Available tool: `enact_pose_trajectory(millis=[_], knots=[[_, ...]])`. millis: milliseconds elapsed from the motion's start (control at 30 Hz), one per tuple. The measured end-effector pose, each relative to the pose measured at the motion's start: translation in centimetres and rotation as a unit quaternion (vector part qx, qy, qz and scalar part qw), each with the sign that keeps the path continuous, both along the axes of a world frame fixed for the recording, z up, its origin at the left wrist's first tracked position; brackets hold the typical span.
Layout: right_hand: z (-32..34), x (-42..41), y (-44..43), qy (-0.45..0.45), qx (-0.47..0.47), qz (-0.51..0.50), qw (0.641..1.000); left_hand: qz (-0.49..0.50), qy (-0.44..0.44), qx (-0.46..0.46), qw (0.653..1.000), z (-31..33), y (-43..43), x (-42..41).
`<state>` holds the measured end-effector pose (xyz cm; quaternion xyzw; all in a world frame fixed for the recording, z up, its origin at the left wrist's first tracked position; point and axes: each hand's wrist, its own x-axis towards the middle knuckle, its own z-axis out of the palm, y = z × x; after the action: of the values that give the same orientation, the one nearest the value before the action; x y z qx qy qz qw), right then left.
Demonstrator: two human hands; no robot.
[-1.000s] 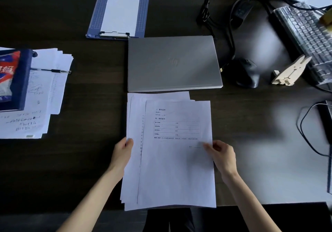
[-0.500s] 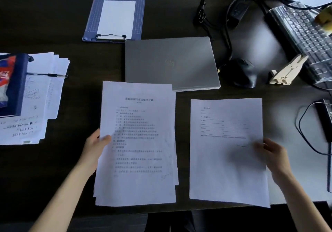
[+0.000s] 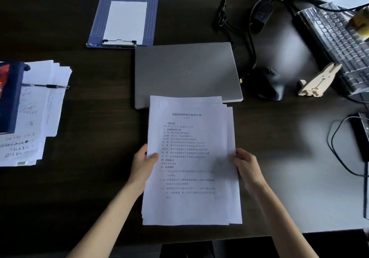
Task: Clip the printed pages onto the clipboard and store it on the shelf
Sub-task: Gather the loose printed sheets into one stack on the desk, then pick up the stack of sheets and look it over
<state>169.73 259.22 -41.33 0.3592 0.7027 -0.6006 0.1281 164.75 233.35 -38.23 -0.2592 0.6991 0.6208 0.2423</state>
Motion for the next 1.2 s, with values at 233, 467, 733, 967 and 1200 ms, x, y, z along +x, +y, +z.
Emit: enact_pose_trajectory(millis=[233,467,733,967,1200], knots=[[0.9,-1.1,-2.0,0.02,-0.062,-0.002,0.998,-0.039,0.019,-0.063,0.997,-0.8,0.9,0.2],[1.6,-1.0,-2.5,0.088,0.003,0.016,0.996,-0.025,0.058,-0.132,0.989,-0.8,0.9,0.1],[5.8,-0.1,-2.1,0.224,-0.012,0.053,0.973,0.046,0.046,0.093,0.994,3.1,1.6,-0.3],[10.3,-0.3,-2.7,0.359,0.008,0.02,0.933,0.08,0.357,-0.004,0.931,8.9,2.3,1.4],[9.9,0.6,-3.3,0.354,0.044,-0.017,0.934,0.091,0.334,0.054,0.937,8.2,2.8,2.9]])
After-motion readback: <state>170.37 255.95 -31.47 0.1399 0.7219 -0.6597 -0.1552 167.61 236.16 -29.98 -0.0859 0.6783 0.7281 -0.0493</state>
